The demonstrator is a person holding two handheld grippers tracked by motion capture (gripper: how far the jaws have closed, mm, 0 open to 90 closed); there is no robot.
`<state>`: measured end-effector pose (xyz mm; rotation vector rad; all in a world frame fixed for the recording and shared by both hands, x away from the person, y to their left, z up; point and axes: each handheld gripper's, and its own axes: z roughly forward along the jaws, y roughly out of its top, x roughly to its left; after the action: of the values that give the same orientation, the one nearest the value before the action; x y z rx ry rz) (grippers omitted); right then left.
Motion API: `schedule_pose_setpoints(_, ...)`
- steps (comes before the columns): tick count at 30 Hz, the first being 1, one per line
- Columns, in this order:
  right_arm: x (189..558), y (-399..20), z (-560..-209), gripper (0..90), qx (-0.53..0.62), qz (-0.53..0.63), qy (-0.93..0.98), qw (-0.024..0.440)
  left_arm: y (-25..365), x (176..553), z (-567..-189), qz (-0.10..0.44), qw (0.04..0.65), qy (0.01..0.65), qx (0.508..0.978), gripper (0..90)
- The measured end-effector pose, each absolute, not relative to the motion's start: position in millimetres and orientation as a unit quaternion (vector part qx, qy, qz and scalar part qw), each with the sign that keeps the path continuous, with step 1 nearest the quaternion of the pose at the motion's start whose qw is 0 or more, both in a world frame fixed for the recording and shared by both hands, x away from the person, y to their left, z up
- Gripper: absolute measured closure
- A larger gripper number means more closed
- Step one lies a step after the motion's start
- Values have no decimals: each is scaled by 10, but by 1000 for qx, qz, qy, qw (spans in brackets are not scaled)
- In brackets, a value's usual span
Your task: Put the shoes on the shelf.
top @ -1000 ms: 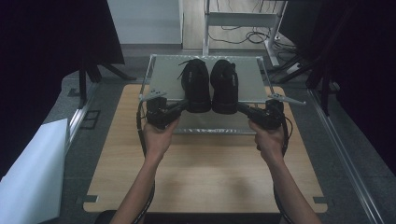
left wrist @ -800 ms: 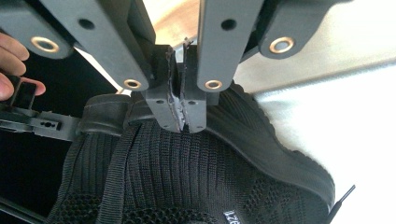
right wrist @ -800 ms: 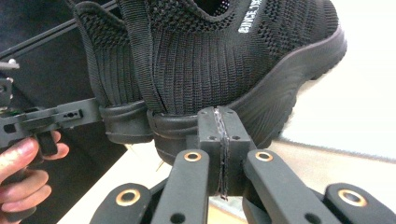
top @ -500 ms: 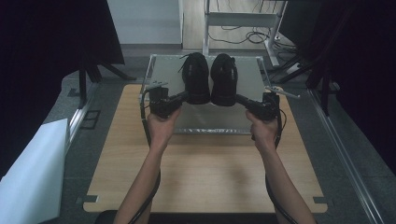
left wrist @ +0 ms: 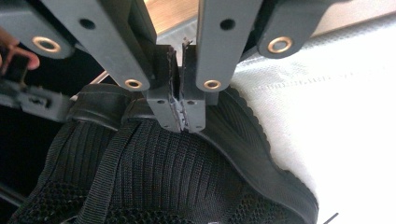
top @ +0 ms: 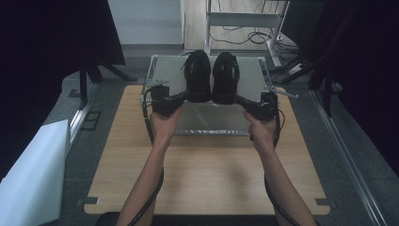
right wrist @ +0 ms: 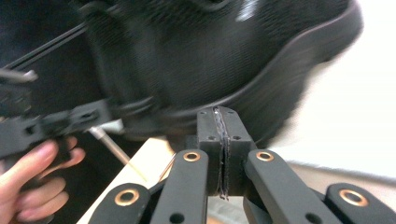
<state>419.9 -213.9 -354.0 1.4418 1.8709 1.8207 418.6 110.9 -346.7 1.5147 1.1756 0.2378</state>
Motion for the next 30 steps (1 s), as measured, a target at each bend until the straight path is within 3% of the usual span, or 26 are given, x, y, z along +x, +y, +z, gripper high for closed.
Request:
schedule_pose_setpoints(11, 4276, -2068, -3548, 894, 496, 581, 635, 115, 960, 4258, -3468, 97, 557, 493, 661, 843)
schedule_pose_setpoints(15, 4337, -2166, -3585, 887, 513, 585, 618, 118, 1042, 4278, -3441, 115, 564, 507, 642, 850)
schedule_pose_setpoints(23, 4582, -2196, -3644, 900, 547, 568, 602, 129, 1015, 4532, -3493, 152, 505, 552, 646, 895)
schedule_pose_setpoints(30, 4685, -2126, -3617, 900, 563, 543, 604, 152, 971, 4603, -3496, 147, 498, 556, 649, 900)
